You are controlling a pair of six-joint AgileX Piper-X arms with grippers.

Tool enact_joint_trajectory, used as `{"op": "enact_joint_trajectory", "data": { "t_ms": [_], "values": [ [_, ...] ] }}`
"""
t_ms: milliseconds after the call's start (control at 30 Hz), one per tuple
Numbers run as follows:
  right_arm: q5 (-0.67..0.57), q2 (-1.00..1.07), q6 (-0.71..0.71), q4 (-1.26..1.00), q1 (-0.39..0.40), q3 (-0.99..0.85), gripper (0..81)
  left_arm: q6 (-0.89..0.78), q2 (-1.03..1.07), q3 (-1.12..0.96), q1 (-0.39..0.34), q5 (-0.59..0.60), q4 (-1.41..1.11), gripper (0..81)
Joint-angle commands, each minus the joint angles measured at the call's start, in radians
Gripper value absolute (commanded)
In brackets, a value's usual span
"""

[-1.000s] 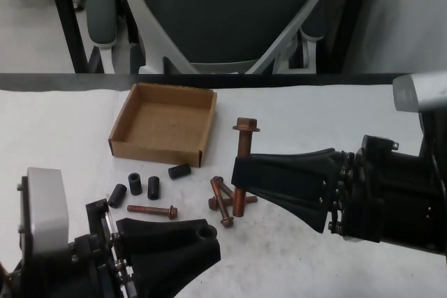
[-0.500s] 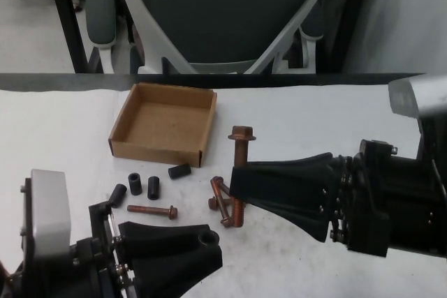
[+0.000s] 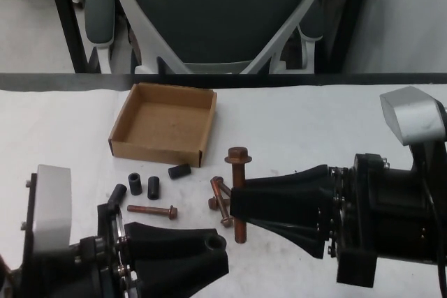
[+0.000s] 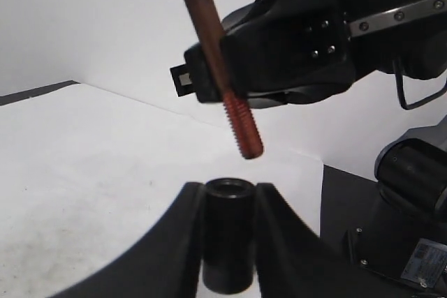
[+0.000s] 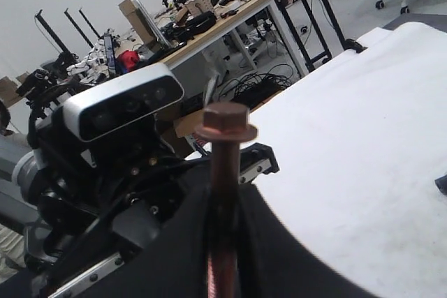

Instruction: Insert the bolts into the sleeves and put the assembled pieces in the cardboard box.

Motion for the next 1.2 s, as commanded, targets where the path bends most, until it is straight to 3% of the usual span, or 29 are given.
{"op": "enact_joint_trajectory", "data": {
  "t_ms": [0,300,467,1167],
  "values": [
    [-0.041,-0.001,-0.01,-0.004,0.007,-0.003,0.2,-0.007,0.016,-0.012,-0.003,0.008,0.005,0.8],
    [-0.041,-0.001,-0.01,-0.004,0.024,-0.003,0.2,-0.024,0.081,-0.012,-0.003,0.03,-0.022,0.8],
    [-0.041,-0.001,-0.01,-0.004,0.024,-0.003,0.2,-0.049,0.081,-0.014,-0.003,0.103,-0.072,0.8],
    [-0.041,-0.001,-0.01,0.042,0.023,-0.003,0.2,-0.03,0.081,-0.057,-0.004,0.136,-0.099,0.8]
  ]
}}
